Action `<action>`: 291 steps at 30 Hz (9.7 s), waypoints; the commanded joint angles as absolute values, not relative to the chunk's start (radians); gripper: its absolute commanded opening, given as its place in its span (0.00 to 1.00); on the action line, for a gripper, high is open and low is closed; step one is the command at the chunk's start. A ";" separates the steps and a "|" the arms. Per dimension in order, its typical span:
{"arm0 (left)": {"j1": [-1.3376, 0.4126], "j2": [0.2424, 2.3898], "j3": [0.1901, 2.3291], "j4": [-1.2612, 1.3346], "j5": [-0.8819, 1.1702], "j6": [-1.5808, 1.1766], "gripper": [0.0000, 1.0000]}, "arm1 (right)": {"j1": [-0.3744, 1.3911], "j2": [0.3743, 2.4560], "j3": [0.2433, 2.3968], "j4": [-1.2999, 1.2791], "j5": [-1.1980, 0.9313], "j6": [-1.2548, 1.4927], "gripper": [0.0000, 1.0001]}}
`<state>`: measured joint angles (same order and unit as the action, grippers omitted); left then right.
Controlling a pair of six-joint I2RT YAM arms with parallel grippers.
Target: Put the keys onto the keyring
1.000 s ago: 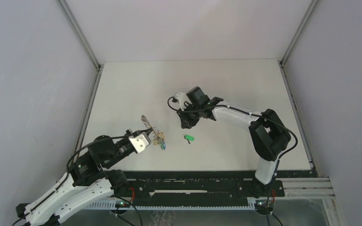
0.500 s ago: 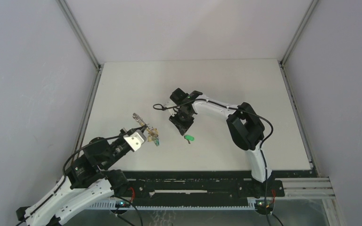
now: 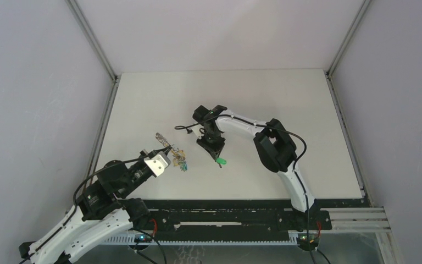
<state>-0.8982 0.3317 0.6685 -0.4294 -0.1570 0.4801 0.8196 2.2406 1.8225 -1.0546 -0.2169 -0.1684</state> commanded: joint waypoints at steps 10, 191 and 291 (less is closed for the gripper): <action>-0.887 0.341 0.670 -0.365 -0.140 0.468 0.00 | 0.847 2.288 1.920 -1.128 -0.191 -0.197 0.16; -1.181 0.733 0.882 -0.350 -0.041 0.816 0.00 | 1.228 0.942 0.913 -0.102 -0.013 -0.871 0.00; -1.190 0.739 0.872 -0.312 0.090 0.785 0.00 | 1.237 1.015 0.973 -0.157 -0.113 -0.868 0.00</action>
<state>-1.1763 0.7452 0.8886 -0.4492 0.0078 0.8070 1.2327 1.0019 0.9249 -0.2287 -0.0505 -0.8753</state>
